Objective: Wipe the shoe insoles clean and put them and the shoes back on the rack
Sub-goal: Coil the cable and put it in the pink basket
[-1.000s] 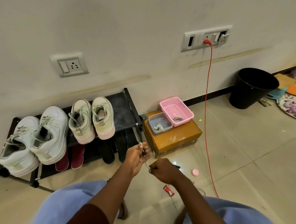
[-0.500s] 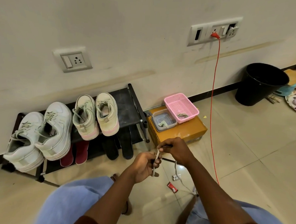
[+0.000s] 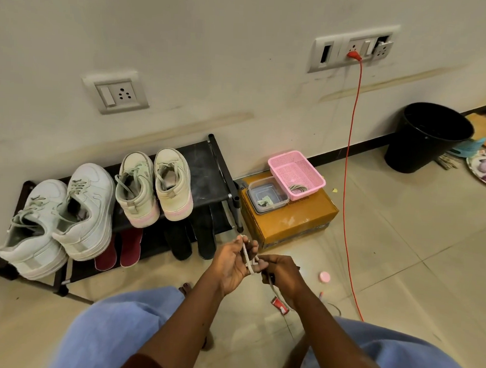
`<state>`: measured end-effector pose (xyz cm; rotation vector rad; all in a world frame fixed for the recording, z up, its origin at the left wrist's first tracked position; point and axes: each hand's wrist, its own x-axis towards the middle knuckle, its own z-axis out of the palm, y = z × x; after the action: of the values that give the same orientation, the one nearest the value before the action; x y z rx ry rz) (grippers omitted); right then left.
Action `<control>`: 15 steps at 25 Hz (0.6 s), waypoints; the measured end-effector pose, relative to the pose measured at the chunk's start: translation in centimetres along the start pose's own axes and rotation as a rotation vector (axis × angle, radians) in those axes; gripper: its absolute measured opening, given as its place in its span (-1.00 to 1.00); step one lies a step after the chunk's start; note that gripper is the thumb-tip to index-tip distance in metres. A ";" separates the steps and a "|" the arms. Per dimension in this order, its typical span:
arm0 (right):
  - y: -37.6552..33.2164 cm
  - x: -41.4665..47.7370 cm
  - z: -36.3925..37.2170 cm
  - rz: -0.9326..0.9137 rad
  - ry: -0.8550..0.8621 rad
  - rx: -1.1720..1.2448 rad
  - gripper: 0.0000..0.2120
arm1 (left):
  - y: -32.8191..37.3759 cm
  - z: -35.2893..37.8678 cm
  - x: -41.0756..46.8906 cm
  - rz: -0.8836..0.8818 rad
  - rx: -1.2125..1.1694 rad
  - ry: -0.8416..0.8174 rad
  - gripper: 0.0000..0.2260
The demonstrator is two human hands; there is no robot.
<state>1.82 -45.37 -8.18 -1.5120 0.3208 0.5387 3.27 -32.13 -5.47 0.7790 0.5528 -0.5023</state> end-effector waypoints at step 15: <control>-3.7 0.9 0.0 -0.091 -0.367 -0.959 -0.80 | -1.5 -0.9 1.4 -0.022 0.513 0.197 -0.73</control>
<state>4.49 -45.12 -5.47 -2.2707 -0.3545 0.9540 3.16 -32.68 -7.60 1.3227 0.6232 -0.6003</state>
